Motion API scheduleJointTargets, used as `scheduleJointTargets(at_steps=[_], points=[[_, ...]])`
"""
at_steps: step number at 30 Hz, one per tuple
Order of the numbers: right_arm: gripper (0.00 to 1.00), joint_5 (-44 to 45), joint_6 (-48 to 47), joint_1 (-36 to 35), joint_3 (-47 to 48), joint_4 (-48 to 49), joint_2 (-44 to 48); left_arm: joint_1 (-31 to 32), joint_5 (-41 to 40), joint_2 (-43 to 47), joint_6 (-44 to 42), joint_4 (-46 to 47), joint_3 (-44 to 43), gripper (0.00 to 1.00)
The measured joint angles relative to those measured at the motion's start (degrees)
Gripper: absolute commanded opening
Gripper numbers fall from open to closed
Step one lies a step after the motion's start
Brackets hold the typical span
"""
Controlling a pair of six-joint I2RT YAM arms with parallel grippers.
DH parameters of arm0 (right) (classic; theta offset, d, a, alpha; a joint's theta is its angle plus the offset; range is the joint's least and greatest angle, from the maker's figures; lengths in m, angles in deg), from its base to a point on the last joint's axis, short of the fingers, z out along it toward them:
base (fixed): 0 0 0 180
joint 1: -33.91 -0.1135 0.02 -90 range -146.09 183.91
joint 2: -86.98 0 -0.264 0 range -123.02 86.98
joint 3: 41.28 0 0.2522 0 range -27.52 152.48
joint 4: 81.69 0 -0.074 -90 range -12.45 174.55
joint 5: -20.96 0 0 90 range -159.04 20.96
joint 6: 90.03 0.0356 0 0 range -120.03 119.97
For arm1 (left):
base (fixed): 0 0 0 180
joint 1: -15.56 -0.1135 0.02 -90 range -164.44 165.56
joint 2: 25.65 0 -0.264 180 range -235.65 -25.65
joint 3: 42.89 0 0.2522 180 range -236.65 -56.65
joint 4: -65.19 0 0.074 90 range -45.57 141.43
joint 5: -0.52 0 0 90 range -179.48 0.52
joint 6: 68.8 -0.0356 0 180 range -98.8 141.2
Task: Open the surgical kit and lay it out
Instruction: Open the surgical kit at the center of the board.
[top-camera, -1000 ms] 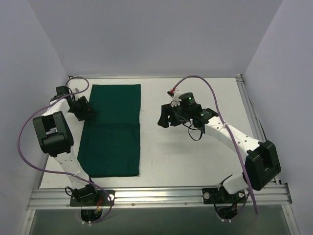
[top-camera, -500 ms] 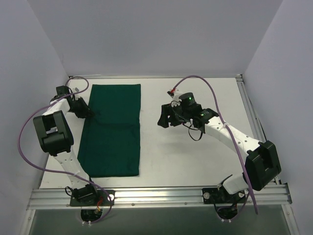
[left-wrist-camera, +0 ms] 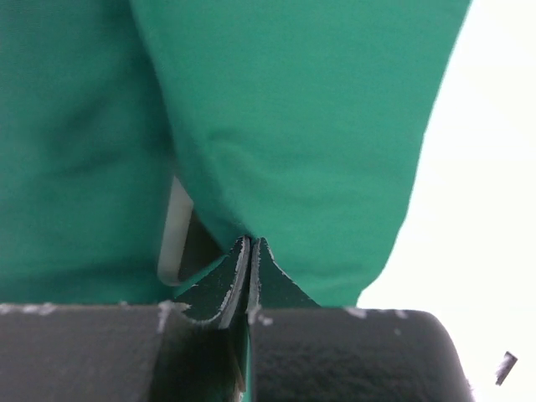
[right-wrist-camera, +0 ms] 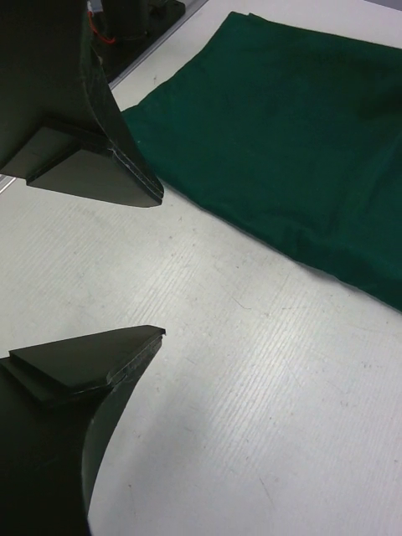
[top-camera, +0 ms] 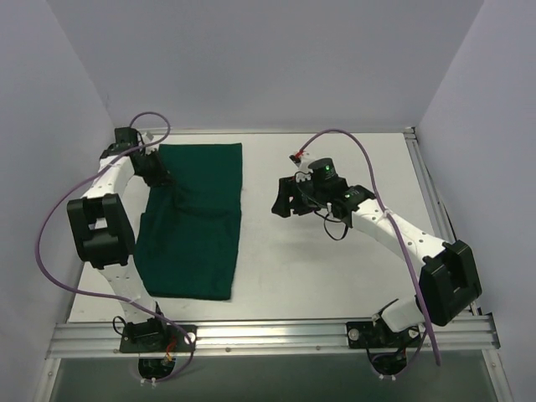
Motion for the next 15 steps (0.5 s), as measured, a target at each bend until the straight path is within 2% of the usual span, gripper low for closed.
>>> scheduleJointTargets(at_steps=[10, 15], points=[[0.59, 1.42, 0.63, 3.48, 0.04, -0.59, -0.04, 17.66, -1.7, 5.27, 7.82, -0.96, -5.66, 0.02], [0.59, 1.42, 1.2, 5.81, 0.04, -1.05, 0.0, 23.65, -2.67, 5.49, 12.81, -0.92, -5.84, 0.02]])
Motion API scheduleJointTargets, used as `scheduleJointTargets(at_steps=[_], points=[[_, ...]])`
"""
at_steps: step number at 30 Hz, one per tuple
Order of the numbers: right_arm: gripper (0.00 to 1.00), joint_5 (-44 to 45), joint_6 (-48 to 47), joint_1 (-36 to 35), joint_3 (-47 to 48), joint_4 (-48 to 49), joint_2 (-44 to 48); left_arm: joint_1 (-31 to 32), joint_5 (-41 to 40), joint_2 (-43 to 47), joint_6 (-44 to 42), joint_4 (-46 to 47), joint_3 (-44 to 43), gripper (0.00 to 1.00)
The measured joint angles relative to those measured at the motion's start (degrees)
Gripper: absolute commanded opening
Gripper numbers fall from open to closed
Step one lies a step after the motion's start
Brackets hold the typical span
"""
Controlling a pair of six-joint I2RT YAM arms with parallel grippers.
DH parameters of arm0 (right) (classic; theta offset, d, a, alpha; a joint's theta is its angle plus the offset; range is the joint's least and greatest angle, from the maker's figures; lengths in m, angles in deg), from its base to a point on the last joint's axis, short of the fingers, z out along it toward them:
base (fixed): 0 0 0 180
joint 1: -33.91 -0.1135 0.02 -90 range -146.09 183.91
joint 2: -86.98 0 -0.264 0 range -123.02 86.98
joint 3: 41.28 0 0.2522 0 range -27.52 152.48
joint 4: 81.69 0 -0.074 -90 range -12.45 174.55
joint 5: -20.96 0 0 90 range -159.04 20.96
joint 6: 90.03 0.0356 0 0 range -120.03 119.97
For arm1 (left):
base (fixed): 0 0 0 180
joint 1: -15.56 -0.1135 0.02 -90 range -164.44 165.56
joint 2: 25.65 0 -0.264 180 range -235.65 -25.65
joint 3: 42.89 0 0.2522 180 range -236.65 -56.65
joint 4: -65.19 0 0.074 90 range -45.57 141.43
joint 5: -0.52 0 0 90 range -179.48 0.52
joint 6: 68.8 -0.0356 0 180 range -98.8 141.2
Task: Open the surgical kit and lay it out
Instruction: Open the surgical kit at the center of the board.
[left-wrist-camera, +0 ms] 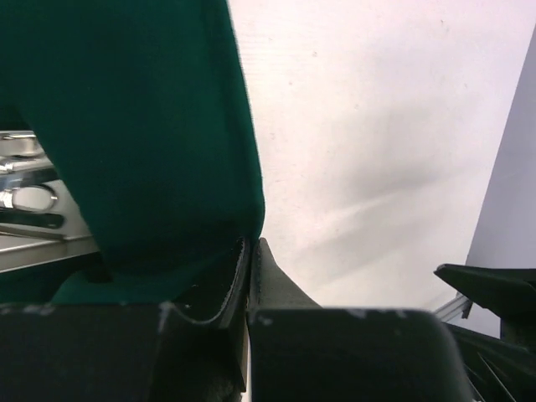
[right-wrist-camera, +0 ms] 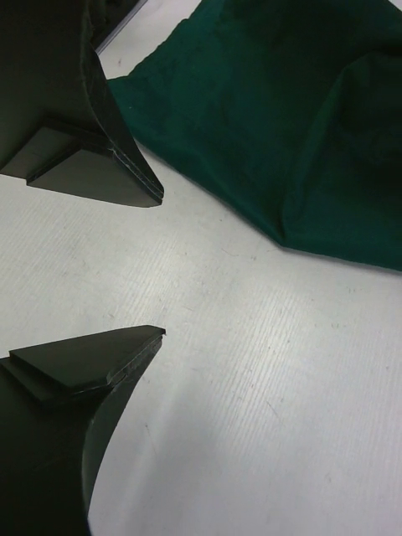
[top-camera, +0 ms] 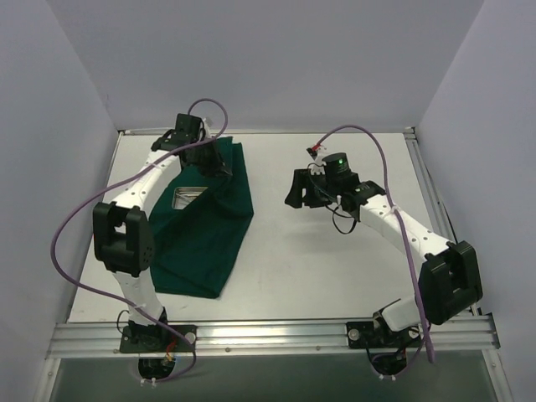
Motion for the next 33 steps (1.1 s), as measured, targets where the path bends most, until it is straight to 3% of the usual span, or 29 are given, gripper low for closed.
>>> scheduleJointTargets(at_steps=[12, 16, 21, 25, 29, 33], points=[[0.59, 0.07, 0.48, 9.42, -1.11, -1.27, 1.62, 15.43, -0.79, -4.92, 12.35, 9.88, -3.37, 0.03], [0.59, 0.13, 0.48, 10.73, -1.29, -2.1, 2.23, 19.23, 0.81, -8.61, 16.81, 15.34, -3.5, 0.19], [0.6, 0.09, 0.46, 12.04, -1.31, -2.4, 2.25, 21.53, 2.58, -12.85, 19.71, 18.12, -5.73, 0.42], [0.6, 0.11, 0.46, 14.14, -1.31, -2.43, 2.25, 22.58, 3.41, -13.33, 18.56, 17.49, -8.41, 0.5], [0.59, 0.11, 0.46, 15.17, -1.25, -2.4, 1.86, 22.21, 2.82, -10.78, 14.25, 14.86, -10.08, 0.51], [0.61, -0.79, 0.42, 14.82, -0.31, -2.36, -0.7, 18.23, 1.38, -2.4, 9.81, 12.35, -7.17, 0.48]])
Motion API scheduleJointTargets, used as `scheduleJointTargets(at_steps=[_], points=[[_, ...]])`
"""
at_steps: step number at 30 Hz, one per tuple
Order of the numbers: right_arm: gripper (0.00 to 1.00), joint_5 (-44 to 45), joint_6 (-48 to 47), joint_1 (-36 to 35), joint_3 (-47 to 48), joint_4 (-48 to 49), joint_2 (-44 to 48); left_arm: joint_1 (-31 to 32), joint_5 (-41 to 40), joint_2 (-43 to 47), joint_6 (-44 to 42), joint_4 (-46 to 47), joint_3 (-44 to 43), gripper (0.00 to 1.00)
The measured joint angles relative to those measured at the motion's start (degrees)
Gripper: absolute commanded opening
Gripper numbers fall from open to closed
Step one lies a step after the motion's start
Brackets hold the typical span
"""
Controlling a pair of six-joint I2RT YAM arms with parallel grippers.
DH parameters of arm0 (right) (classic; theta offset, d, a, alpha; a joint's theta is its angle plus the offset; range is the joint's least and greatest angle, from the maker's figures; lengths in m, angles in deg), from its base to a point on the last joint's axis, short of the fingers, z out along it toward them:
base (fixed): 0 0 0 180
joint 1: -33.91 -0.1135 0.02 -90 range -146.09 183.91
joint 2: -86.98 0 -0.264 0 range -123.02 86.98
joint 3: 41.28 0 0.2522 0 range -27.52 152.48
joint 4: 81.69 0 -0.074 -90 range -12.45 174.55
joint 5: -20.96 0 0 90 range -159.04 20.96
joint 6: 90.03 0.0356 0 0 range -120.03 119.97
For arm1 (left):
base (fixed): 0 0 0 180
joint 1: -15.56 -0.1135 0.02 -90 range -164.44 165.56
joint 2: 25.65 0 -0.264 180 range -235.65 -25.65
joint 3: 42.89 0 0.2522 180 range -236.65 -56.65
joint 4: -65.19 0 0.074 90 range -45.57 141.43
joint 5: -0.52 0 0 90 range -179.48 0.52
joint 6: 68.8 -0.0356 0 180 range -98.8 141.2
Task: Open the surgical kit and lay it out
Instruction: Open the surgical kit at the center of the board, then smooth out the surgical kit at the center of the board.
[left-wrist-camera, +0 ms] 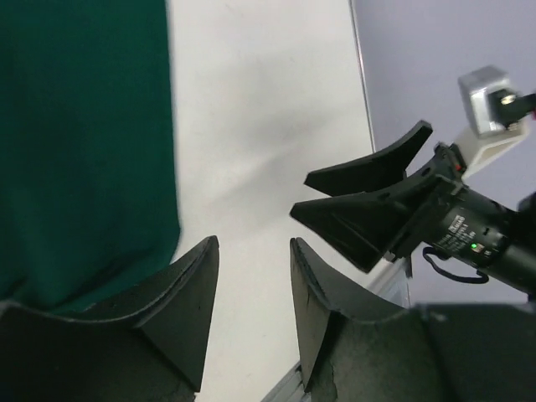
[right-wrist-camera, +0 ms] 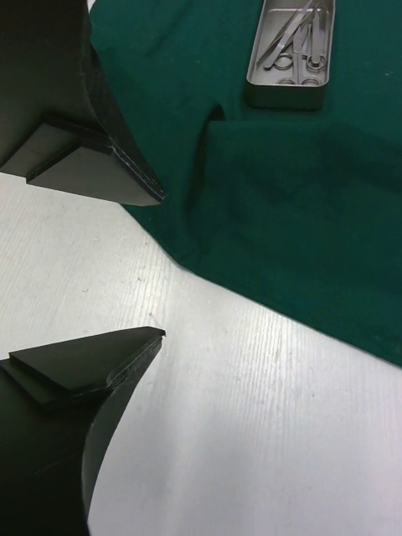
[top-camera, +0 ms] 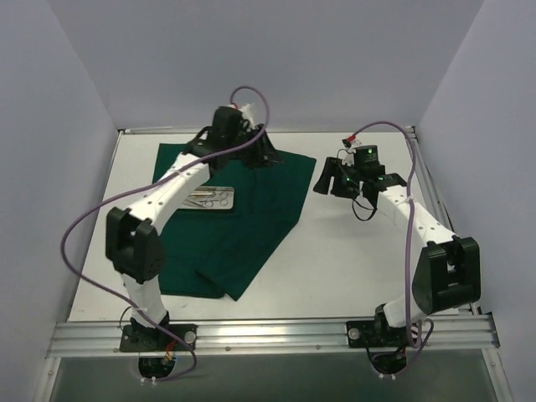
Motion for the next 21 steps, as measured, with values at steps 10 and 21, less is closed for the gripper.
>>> scheduleJointTargets(at_steps=[10, 21], points=[[0.47, -1.11, 2.03, -3.96, 7.34, 4.85, -15.56, -29.68, -5.51, 13.79, -10.21, -1.81, 9.31, 0.41], [0.12, -1.49, 4.37, -6.51, 14.36, 13.55, -29.38, -37.0, -9.35, -3.65, -15.93, -6.95, 2.25, 0.02]])
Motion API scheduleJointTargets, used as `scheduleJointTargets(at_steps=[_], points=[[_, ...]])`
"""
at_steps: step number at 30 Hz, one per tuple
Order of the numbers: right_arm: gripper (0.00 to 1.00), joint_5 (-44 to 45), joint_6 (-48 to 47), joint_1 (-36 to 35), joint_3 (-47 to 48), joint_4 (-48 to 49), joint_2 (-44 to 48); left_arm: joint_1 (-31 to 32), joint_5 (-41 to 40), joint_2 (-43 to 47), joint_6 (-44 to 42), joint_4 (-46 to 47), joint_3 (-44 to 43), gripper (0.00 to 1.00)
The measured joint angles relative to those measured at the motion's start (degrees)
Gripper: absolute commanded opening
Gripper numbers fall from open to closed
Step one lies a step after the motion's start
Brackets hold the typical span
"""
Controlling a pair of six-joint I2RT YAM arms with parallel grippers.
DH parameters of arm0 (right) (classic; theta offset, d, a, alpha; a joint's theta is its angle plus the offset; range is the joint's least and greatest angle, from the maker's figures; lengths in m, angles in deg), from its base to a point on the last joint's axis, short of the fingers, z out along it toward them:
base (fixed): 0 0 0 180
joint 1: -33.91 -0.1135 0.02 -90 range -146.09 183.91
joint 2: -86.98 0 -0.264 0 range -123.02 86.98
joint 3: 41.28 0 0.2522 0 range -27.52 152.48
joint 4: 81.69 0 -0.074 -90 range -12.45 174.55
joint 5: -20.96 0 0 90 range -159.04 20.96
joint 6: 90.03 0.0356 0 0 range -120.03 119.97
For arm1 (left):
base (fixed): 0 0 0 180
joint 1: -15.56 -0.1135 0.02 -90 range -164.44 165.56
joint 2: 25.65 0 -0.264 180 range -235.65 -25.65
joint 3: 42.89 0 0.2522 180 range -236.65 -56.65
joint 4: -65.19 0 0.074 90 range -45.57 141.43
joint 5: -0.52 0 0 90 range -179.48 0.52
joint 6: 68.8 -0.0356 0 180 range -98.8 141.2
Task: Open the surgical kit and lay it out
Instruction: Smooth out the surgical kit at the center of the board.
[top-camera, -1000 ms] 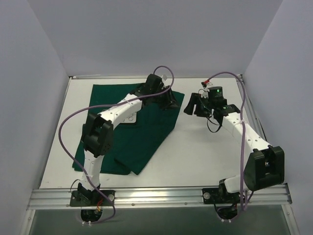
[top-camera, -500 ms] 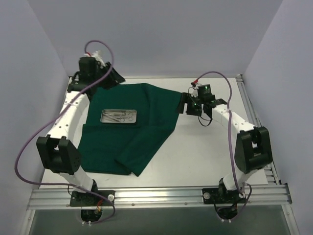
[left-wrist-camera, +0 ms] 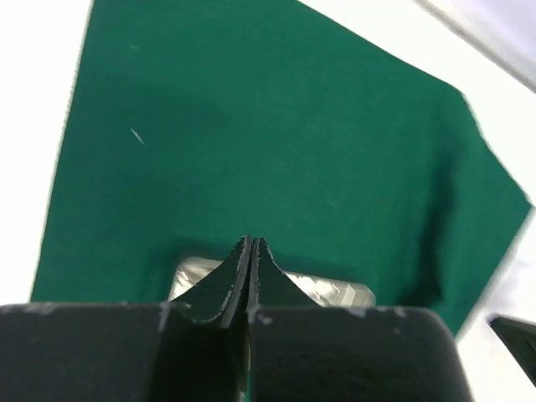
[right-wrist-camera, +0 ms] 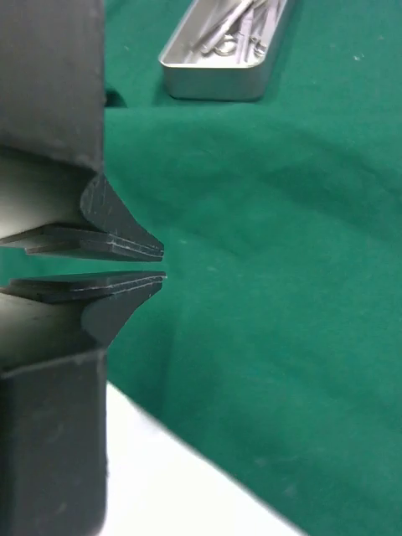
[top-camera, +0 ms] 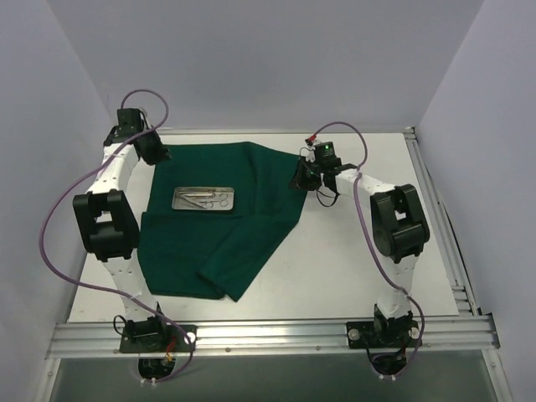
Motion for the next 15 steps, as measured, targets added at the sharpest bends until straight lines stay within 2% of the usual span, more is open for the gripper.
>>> scheduleJointTargets(at_steps=[5, 9, 15], points=[[0.09, -0.22, -0.2, -0.26, 3.23, 0.98, -4.85, -0.11, -2.93, -8.26, -0.59, -2.25, -3.72, 0.02], [0.09, -0.22, -0.66, -0.2, 5.31, 0.98, -7.3, 0.04, -5.79, -10.38, -0.59, -5.22, -4.59, 0.02], [0.08, -0.24, -1.49, 0.11, 6.84, 0.7, -9.57, 0.02, -11.54, -14.95, -1.05, -10.71, -12.33, 0.02]])
